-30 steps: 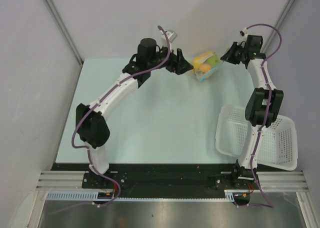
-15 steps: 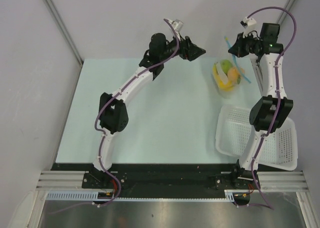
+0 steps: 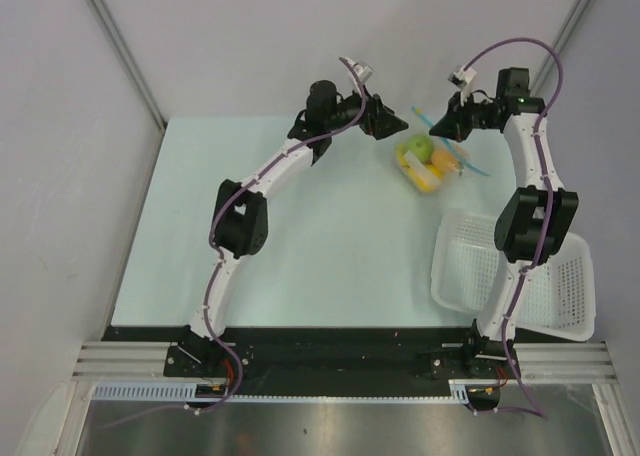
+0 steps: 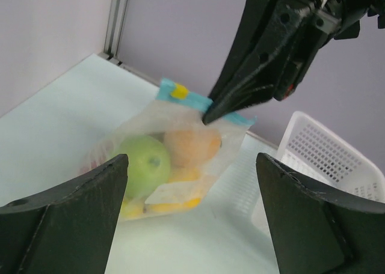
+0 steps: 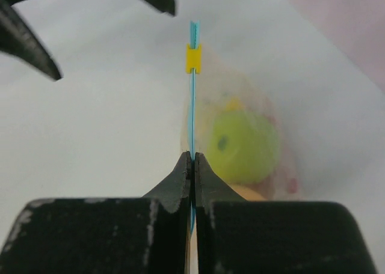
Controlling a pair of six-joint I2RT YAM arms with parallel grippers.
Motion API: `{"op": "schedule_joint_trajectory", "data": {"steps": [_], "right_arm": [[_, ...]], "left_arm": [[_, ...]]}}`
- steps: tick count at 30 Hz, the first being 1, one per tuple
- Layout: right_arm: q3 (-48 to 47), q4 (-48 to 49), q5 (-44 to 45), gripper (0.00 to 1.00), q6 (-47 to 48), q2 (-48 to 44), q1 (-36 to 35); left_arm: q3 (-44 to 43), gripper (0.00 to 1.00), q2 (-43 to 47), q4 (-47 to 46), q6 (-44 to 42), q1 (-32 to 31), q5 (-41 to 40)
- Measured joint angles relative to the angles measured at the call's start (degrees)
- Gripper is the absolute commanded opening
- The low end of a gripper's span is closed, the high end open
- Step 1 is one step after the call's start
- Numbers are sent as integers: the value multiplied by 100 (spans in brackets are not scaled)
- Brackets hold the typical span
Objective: Open the zip-top bag and remove the fake food
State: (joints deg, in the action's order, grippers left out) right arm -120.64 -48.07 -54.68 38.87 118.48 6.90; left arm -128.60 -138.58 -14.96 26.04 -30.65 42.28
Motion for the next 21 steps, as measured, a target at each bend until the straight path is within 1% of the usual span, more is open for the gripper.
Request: {"op": "schedule_joint_trajectory", "data": {"steps": [4, 10, 12, 16, 17, 21], "right_arm": [[466, -260, -402, 0, 433, 2, -68], [498, -610, -789, 0, 925, 2, -33], [498, -678, -894, 0, 994, 2, -7], [498, -780, -1034, 0, 1119, 2, 26], [498, -791, -1054, 0, 1134, 2, 26], [498, -844, -1091, 0, 1222, 2, 28]], "left_arm": [[0, 92, -160, -4, -127, 122, 339], [-42, 90, -323, -103, -282, 225, 872], [-44, 88, -385, -181, -304, 223, 1014], [-66, 86, -531, -643, -94, 205, 1239], [-105, 84, -575, -758, -33, 195, 1263], [-380, 82, -837, -1270, 304, 153, 1298]]}}
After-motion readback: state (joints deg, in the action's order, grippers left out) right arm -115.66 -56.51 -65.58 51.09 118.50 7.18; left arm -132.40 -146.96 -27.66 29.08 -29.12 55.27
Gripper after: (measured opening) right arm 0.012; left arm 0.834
